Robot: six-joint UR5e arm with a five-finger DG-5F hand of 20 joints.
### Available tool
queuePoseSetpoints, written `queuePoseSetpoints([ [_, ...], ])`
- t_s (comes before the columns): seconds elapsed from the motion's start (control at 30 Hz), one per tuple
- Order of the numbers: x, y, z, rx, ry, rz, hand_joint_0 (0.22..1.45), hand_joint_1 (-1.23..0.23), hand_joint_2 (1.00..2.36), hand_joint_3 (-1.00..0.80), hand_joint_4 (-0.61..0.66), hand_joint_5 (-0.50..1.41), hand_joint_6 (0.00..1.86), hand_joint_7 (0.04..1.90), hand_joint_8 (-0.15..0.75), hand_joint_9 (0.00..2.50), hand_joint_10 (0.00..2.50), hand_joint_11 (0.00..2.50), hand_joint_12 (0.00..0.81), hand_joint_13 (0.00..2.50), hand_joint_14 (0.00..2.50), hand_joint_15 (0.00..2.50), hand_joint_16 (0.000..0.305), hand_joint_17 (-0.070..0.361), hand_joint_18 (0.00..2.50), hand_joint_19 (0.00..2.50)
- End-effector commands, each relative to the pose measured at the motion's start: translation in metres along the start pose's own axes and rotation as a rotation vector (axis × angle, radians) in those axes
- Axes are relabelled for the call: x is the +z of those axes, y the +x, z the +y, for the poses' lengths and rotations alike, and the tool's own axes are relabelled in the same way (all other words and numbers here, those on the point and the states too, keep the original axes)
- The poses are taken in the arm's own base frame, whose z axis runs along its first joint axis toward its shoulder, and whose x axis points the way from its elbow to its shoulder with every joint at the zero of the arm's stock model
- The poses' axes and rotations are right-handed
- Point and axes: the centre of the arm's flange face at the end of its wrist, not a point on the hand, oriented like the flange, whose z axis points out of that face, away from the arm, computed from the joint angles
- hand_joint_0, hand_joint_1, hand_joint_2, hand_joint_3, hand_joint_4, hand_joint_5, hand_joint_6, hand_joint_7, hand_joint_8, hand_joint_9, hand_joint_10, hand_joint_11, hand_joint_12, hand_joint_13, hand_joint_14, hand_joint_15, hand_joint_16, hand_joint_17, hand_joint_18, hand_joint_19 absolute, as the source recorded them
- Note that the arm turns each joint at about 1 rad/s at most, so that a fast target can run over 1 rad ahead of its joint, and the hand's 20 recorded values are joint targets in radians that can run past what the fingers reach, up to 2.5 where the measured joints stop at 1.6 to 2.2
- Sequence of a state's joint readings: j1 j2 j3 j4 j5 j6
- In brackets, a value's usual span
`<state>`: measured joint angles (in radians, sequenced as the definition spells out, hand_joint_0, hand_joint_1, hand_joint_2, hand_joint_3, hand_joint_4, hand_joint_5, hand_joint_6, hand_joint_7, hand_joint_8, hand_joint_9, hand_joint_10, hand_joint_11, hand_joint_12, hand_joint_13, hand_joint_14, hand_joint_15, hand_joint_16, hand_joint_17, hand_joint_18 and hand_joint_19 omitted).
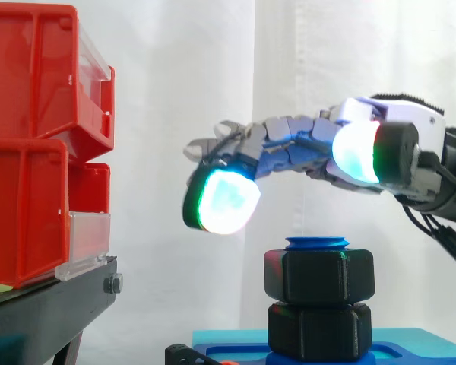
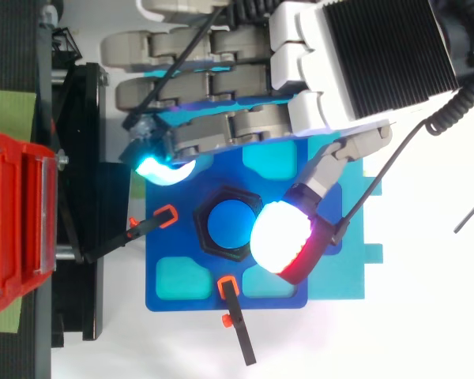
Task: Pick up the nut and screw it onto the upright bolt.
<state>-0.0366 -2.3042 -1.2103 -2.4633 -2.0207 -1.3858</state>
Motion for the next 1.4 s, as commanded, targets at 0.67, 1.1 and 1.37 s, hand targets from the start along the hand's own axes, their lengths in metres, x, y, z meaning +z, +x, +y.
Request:
queuePoseSetpoints([
  [0.67, 0.005, 0.029, 0.035, 0.043, 0.028, 0.073, 0.47, -0.05, 1.00, -0.50, 0.22, -0.15, 0.50, 1.02, 0.219, 0.30, 0.00, 0.00, 0.321, 0.00, 0.00, 0.00, 0.044, 0.100, 0.00, 0.00],
  [1.1, 0.006, 0.029, 0.036, 0.043, 0.025, 0.073, 0.47, -0.05, 1.00, -0.50, 0.22, -0.15, 0.50, 1.11, 0.228, 0.31, 0.00, 0.00, 0.328, 0.02, 0.00, 0.00, 0.045, 0.102, 0.00, 0.00],
  [1.37, 0.001, 0.027, 0.027, 0.040, 0.037, 0.071, 0.47, -0.07, 1.00, -0.50, 0.21, -0.14, 0.50, 1.18, 0.234, 0.33, 0.00, 0.00, 0.330, 0.05, 0.00, 0.00, 0.045, 0.101, 0.00, 0.00],
])
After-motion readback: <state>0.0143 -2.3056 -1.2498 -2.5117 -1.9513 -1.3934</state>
